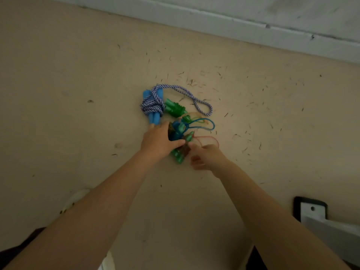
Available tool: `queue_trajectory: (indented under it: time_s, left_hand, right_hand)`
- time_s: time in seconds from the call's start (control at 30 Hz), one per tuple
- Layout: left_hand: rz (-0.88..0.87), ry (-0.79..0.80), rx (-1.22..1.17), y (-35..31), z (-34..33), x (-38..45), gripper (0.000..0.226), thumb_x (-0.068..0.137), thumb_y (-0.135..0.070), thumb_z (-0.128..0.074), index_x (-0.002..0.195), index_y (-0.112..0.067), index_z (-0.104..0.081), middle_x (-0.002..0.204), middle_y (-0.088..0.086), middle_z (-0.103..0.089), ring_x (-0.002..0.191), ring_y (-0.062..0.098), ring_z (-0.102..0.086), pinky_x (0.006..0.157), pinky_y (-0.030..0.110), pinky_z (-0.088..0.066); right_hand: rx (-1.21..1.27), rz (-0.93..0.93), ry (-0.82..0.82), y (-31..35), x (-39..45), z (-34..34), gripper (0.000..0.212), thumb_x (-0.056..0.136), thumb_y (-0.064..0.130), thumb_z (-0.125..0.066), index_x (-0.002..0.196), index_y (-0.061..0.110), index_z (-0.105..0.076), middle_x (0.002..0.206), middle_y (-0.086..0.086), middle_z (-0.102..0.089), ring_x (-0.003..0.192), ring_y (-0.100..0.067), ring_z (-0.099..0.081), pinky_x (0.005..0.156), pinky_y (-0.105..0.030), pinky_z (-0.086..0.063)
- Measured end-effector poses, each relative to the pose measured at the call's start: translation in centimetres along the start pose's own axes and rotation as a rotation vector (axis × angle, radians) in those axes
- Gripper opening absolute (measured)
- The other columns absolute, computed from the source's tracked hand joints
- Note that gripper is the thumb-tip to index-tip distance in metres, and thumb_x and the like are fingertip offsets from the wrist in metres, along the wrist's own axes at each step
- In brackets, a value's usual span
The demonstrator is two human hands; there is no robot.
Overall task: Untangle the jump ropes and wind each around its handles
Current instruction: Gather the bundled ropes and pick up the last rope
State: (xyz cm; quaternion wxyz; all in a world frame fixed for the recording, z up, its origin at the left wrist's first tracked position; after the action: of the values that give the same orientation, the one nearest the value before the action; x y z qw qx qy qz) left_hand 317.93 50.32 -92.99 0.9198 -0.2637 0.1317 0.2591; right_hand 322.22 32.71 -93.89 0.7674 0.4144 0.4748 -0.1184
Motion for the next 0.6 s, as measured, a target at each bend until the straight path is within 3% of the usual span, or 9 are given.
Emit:
queue_trajectory:
  time_s: [0.13, 0.23, 0.33, 0.47, 0.53, 0.6]
  left_hand:
    - [0.183, 0.205, -0.358, 1.2, -1.1, 0.5, 0.064, 0.072, -0.070, -0.070, 0.107, -0.017, -0.063, 0.100, -0.006, -0.066, 0.098, 0.016, -0.061, 0.083, 0.034, -0.051]
    - [0.189, 0.392, -0.739, 1.0, -3.0, -0.5, 0.046, 0.086, -0.055, -0.067, 0.111, -0.017, -0.073, 0.105, 0.000, -0.076, 0.103, 0.018, -0.069, 0.101, 0.041, -0.051]
    - [0.267, 0.448, -1.065, 0.4, -3.6, -1.9, 0.049, 0.085, -0.040, -0.074, 0.118, -0.005, -0.067, 0.112, 0.013, -0.074, 0.104, 0.025, -0.071, 0.097, 0.042, -0.054]
    - [0.225, 0.490, -1.215, -1.7, -1.1, -4.5, 0.052, 0.079, -0.030, -0.074, 0.125, -0.012, -0.062, 0.116, 0.008, -0.073, 0.106, 0.023, -0.070, 0.086, 0.036, -0.058]
    - [0.179, 0.487, -1.229, -3.4, 1.7, -6.5, 0.039, 0.086, -0.022, -0.070, 0.125, -0.022, -0.062, 0.112, 0.001, -0.073, 0.101, 0.019, -0.071, 0.084, 0.039, -0.059]
    - [0.142, 0.455, -1.243, -5.5, 5.3, -8.9, 0.024, 0.090, -0.023, -0.067, 0.115, -0.025, -0.065, 0.103, -0.002, -0.074, 0.093, 0.016, -0.072, 0.082, 0.042, -0.059]
  right_hand:
    - [0.207, 0.063, 0.075, 0.1, 0.4, -1.5, 0.039, 0.089, 0.051, -0.064, 0.100, 0.014, -0.068, 0.099, -0.004, -0.073, 0.088, -0.018, -0.070, 0.075, -0.031, -0.060]
    - [0.299, 0.073, 0.096, -0.7, 0.9, -1.8, 0.059, 0.084, 0.056, -0.067, 0.127, 0.016, -0.058, 0.114, -0.001, -0.069, 0.103, -0.020, -0.067, 0.089, -0.045, -0.057]
    - [0.399, 0.106, 0.204, -0.9, 0.1, -2.0, 0.062, 0.082, 0.052, -0.071, 0.130, 0.015, -0.056, 0.116, -0.006, -0.070, 0.106, -0.023, -0.068, 0.090, -0.045, -0.057]
    - [0.385, 0.181, 0.288, 0.7, -3.3, -0.5, 0.048, 0.082, 0.043, -0.070, 0.123, 0.021, -0.057, 0.115, -0.002, -0.071, 0.106, -0.022, -0.068, 0.093, -0.044, -0.055]
    - [0.294, 0.220, 0.273, 2.0, -6.0, 0.6, 0.055, 0.080, 0.046, -0.072, 0.127, 0.023, -0.053, 0.124, -0.002, -0.067, 0.108, -0.020, -0.068, 0.092, -0.044, -0.056]
    - [0.229, 0.328, 0.248, 4.2, -10.1, 1.5, 0.047, 0.087, 0.043, -0.068, 0.127, 0.024, -0.053, 0.126, -0.003, -0.065, 0.107, -0.019, -0.067, 0.089, -0.043, -0.056]
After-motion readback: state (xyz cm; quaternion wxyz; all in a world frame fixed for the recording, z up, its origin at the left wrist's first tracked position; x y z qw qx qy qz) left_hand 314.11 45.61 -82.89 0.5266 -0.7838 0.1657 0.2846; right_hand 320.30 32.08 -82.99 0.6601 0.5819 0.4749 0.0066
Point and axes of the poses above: each hand's wrist, its own x-axis towards the middle knuckle, its own z-axis out of the back of the hand, y = z × x, the point moved 5 cm from there along x, towards the middle knuckle
